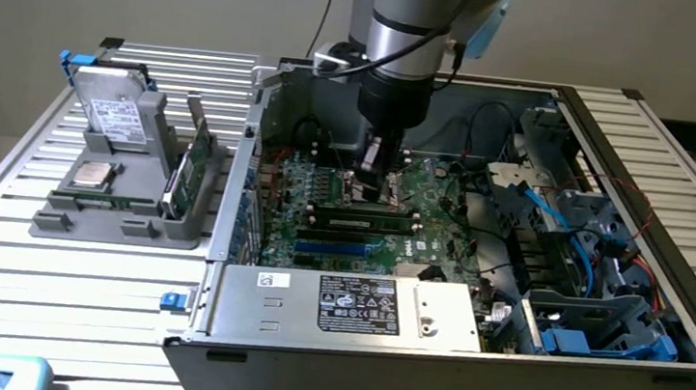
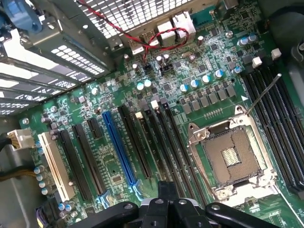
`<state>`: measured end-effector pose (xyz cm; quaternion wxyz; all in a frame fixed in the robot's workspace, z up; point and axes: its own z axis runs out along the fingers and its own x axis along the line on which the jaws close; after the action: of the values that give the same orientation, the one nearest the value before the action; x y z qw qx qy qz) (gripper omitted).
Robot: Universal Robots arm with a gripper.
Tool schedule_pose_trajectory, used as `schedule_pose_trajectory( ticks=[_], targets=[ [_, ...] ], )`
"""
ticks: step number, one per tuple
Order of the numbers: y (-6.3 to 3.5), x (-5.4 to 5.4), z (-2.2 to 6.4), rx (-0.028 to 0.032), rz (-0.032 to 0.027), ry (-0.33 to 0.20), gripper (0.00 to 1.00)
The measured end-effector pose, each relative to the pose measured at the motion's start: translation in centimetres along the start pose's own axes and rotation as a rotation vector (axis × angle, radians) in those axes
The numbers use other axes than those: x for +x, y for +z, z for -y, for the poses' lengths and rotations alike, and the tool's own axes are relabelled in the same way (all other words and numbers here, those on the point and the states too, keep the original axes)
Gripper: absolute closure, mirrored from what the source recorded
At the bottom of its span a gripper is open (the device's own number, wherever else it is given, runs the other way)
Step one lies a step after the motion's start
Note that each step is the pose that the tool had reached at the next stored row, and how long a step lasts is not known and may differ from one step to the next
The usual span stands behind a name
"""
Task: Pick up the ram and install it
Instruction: 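Press down the ram until it locks into place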
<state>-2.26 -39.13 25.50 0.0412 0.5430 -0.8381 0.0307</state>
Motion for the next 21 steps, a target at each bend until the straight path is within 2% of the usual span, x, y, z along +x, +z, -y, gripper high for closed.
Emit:
schedule_pose_trajectory(
  ticks=[7, 13, 21],
  targets=[
    [0.01, 0.00, 0.00, -0.0077, 0.0007, 0.105, 0.89],
    [0.02, 0.00, 0.00, -0.0113, 0.0023, 0.182, 0.89],
    [0.03, 0.00, 0.00, -0.0057, 0.0097, 0.271, 0.89]
  ],
)
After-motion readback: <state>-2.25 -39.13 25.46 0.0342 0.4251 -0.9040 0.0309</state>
